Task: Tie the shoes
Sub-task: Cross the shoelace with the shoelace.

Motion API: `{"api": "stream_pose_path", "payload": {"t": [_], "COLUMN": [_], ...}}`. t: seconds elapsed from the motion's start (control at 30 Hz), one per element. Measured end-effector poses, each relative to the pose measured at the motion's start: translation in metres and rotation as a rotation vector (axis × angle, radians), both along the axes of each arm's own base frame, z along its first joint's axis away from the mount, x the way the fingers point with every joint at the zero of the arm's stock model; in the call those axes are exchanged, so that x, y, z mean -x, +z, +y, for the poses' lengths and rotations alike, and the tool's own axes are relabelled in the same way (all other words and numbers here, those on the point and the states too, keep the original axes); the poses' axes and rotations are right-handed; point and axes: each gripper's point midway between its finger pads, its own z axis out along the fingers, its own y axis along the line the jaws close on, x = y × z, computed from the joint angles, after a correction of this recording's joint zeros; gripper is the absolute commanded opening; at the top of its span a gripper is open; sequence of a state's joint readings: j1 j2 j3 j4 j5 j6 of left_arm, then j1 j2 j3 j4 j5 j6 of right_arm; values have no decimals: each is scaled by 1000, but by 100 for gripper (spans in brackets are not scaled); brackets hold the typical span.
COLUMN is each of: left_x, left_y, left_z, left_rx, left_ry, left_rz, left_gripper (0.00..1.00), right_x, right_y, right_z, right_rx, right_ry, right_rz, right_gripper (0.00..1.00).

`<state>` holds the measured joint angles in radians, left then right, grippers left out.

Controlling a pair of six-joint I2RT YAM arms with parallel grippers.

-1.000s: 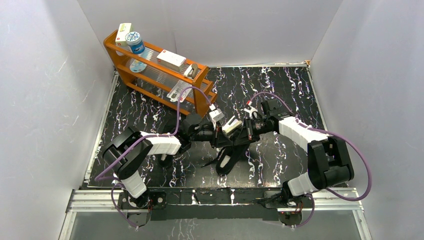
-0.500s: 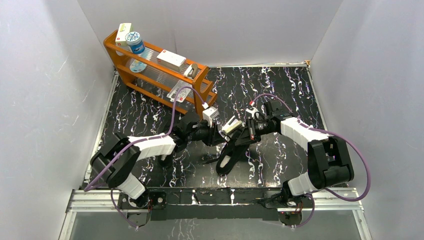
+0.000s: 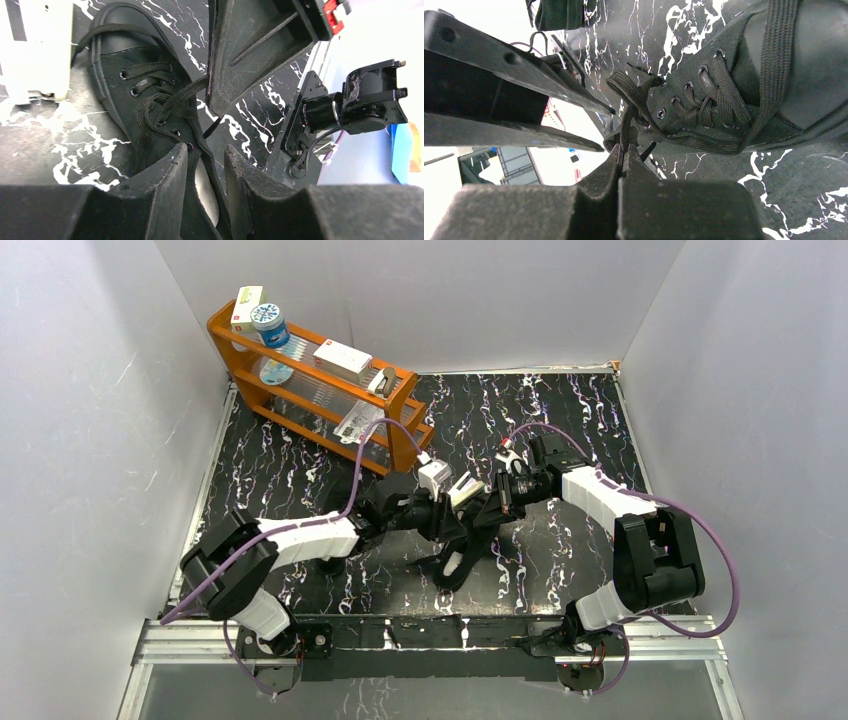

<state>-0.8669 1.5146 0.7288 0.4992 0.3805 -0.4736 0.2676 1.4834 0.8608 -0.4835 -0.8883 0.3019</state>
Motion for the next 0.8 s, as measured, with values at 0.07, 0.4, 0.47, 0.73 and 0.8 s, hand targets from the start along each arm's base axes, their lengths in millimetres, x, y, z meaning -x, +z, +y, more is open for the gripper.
{"api": "stream_pose_path", "payload": {"t": [0.07,0.4,0.47,0.73,0.8], "left_x": [2,-17,-19,-26,-26], "left_y": [-7,-45,-45,-29,-22], "left_z": [-7,-17,-17,-19,-16], "left_rx": [-6,-84,-79,-39,-35], "left_ry": [6,131,148,203,226], "left_rz": [28,120,126,125,132], "left_gripper": [31,28,26,32,35], "right_x": [-2,0,0,0,0], "right_y": [0,-2,-2,-2,-3], "right_z": [-1,-3,-3,-3,-3], "right_rx": [13,31,31,31,33], "right_ry": [1,2,3,3,4], "right_rz": [-2,10,10,10,7], "right_gripper": [0,0,0,0,0]}}
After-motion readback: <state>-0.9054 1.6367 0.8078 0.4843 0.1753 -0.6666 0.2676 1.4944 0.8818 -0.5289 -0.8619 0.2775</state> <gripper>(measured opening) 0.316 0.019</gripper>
